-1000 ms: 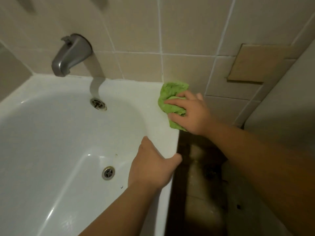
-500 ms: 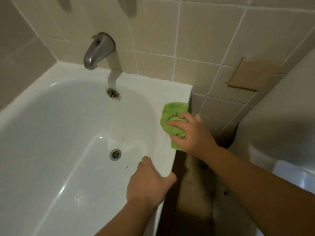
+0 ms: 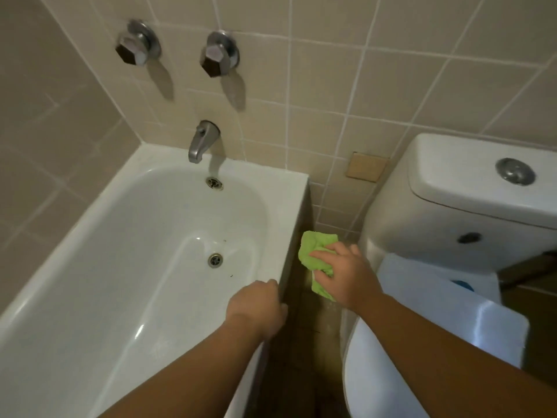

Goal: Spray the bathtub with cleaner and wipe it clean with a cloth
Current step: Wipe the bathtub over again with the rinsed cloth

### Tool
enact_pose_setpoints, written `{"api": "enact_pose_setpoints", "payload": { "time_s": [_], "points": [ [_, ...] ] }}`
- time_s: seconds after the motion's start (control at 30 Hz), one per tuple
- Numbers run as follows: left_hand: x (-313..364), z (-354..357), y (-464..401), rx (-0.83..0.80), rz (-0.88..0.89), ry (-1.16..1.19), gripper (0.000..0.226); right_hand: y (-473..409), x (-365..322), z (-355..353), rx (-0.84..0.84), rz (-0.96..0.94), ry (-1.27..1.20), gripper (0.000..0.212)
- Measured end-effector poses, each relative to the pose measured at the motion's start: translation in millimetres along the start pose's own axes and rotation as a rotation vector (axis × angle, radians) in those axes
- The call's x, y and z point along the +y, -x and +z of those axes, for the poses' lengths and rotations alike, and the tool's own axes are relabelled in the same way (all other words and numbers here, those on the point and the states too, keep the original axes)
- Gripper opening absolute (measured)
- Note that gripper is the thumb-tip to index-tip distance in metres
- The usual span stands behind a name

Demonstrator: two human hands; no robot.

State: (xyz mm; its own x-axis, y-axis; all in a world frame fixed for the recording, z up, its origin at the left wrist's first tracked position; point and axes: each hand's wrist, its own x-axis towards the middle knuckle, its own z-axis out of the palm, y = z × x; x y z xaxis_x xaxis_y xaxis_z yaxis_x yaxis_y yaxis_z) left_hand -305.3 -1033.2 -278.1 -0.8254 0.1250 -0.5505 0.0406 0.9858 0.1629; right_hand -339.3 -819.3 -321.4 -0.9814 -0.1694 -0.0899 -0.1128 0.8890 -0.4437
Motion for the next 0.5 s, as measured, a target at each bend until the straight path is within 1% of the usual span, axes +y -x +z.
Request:
{"api": "enact_pose_setpoints", "payload": {
  "time_s": [0.17,0.3,0.43,0.5],
  "points": [
    [50,-46,53,0.060,0.067,0.004,0.039,86,-11,-84,0.066,0.070,-0.030,0.052],
    [96,-68,97,0.069,0.156,-0.024,0.039,154,-5,-136,0.135,0.159,-0.028,0.044],
    [144,-79,133,0.089,0.303,-0.024,0.042,217,6,-183,0.203,0.262,-0.066,0.042],
    [173,-78,148,0.085,0.402,-0.033,0.050,248,18,-206,0.247,0.306,-0.051,0.040]
  ]
}}
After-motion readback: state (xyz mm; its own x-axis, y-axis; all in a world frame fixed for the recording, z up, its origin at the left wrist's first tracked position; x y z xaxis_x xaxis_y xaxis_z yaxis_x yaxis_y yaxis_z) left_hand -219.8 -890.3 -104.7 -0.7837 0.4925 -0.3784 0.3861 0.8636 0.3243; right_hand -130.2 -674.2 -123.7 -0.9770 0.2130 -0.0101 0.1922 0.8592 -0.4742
